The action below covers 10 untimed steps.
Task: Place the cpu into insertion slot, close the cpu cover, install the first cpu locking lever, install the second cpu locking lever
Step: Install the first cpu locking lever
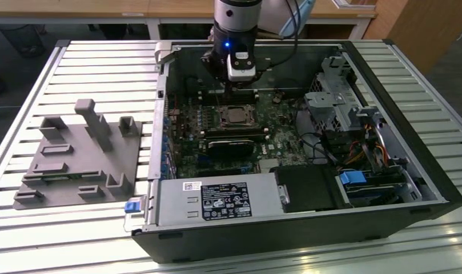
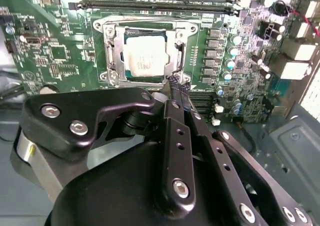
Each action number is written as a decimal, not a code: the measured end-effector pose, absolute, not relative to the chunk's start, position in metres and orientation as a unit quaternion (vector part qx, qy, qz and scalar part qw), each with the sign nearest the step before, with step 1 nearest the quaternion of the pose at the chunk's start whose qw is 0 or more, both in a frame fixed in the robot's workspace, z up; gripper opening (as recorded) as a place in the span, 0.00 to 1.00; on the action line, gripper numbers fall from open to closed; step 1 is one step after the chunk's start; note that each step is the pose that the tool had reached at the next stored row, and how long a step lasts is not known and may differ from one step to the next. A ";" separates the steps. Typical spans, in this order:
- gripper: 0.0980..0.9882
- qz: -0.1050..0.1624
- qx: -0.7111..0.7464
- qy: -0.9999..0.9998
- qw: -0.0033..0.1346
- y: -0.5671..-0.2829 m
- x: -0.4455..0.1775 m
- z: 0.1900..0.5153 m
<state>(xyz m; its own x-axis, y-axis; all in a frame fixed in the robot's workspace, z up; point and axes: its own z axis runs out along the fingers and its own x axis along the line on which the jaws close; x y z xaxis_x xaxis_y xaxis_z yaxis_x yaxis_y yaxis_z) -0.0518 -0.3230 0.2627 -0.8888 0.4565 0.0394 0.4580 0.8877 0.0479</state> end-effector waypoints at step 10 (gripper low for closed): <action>0.03 -0.027 -0.146 -0.989 0.015 -0.323 -0.052 0.261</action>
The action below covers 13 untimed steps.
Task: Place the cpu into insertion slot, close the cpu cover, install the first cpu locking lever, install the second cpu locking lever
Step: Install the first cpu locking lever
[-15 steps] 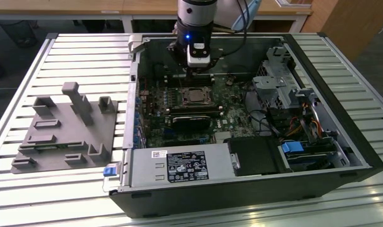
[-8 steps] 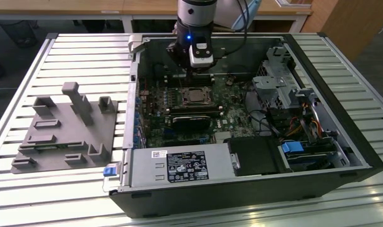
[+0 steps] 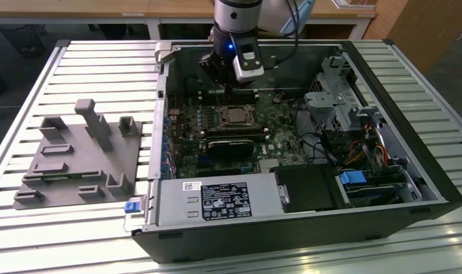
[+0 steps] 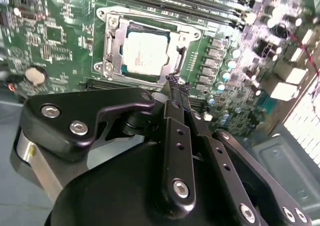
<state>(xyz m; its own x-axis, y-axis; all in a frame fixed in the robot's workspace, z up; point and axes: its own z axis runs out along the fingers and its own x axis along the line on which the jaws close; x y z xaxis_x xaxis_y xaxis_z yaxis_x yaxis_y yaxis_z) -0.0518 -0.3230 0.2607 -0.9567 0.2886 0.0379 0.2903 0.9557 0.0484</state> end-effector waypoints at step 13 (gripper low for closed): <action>0.03 -0.032 -0.077 -0.996 -0.019 -0.323 -0.052 0.259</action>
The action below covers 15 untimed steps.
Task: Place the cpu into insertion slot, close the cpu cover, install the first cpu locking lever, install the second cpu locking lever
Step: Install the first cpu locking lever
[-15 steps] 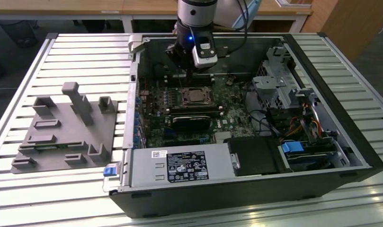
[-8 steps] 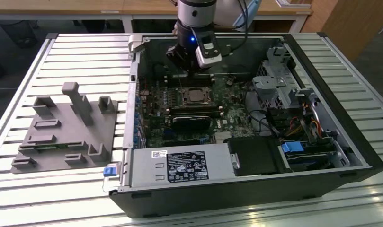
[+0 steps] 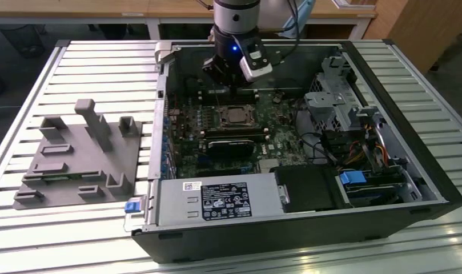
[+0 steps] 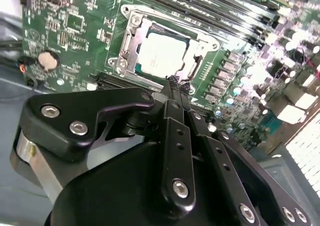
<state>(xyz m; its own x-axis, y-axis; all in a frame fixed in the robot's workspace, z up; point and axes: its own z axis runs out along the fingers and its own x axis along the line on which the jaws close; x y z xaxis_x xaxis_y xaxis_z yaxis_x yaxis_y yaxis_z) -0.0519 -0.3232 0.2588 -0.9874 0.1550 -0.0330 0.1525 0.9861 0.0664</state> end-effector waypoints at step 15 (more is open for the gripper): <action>0.03 0.033 -0.005 0.999 0.026 -0.323 -0.055 0.256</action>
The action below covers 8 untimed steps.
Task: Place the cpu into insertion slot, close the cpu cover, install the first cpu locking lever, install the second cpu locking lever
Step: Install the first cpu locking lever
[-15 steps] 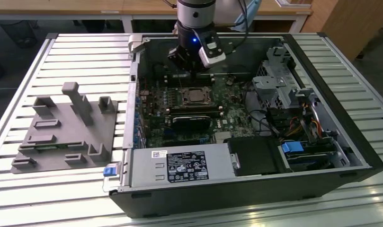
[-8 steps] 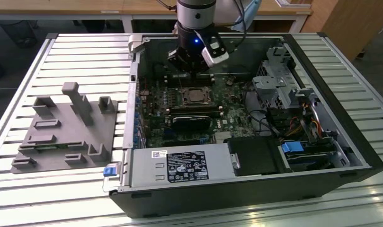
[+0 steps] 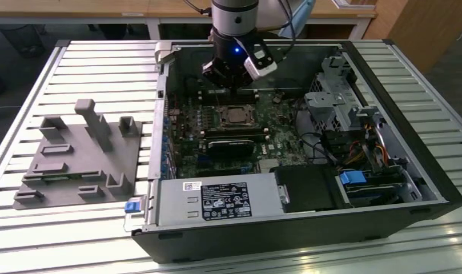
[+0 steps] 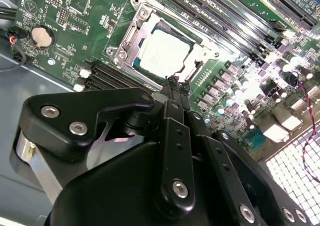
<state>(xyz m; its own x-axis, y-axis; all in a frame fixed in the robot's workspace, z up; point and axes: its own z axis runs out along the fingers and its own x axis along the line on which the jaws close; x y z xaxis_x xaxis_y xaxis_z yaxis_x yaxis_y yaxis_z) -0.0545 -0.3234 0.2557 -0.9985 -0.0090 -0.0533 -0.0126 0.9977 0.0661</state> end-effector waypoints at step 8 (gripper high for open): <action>0.03 0.034 -0.006 0.999 0.032 -0.323 -0.064 0.254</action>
<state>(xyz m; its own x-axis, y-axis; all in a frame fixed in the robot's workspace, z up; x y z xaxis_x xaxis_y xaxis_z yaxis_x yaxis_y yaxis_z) -0.0636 -0.3233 0.2541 -0.9978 -0.0104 -0.0652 -0.0148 0.9976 0.0672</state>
